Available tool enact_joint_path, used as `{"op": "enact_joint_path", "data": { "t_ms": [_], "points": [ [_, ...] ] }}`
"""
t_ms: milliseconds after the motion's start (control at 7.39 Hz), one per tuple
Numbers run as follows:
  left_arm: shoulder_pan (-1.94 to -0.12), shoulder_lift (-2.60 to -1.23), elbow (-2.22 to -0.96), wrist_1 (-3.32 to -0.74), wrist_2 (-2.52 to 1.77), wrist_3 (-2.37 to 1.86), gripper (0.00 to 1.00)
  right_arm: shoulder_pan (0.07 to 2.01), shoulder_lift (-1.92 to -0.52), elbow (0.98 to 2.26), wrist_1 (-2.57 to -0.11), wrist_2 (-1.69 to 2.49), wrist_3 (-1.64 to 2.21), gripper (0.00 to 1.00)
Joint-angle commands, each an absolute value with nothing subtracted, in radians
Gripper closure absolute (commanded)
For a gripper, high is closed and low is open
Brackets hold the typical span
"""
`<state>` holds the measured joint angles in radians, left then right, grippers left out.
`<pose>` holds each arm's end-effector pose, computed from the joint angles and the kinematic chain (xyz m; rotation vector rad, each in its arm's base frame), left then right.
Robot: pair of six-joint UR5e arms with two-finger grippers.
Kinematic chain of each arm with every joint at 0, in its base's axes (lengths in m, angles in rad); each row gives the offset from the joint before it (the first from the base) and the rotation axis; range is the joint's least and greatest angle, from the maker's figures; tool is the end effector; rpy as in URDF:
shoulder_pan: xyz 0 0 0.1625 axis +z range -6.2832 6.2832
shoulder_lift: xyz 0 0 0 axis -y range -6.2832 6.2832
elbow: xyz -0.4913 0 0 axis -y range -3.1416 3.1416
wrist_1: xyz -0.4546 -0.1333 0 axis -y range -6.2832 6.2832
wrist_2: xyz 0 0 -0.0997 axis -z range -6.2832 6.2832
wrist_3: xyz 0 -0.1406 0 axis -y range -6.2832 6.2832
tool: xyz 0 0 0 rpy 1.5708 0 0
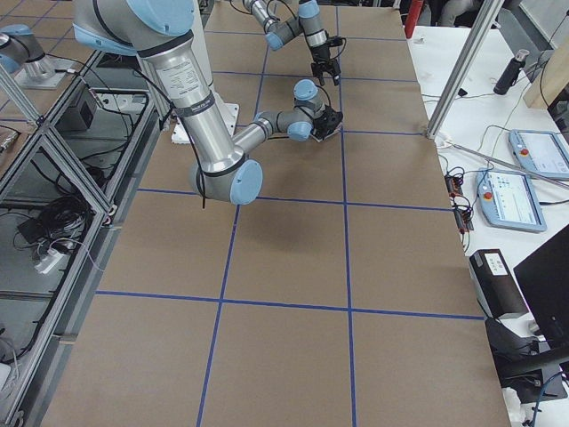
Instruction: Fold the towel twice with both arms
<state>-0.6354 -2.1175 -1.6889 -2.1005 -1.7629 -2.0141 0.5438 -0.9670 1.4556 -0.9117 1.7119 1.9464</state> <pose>0.5631 -0.5475 0.2597 -0.0555 1.2418 -0.8277 -0.6671 -0.5360 0.3198 -0.0293 -1.1822 0.7324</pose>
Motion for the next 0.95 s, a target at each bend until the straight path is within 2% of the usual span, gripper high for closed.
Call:
{"op": "enact_joint_path", "data": {
  "t_ms": [0,541,677,812],
  "points": [
    [-0.635,-2.118,-1.689,-2.1,-1.763,-2.016,0.01,0.531,-0.991,1.483,-0.923,1.71,1.947,1.0],
    [-0.635,-2.118,-1.689,-2.1,-1.763,-2.02,0.01,0.518,-0.977,1.476,-0.922,1.706,1.948,1.0],
    [-0.635,-2.12,-1.689,-2.1,-1.763,-2.02,0.01,0.518,-0.979,1.474,-0.92,1.706,1.944,0.89],
    [-0.635,-2.118,-1.689,-2.102,-1.763,-2.02,0.01,0.52,-0.979,1.474,-0.919,1.706,1.936,0.3]
  ]
}}
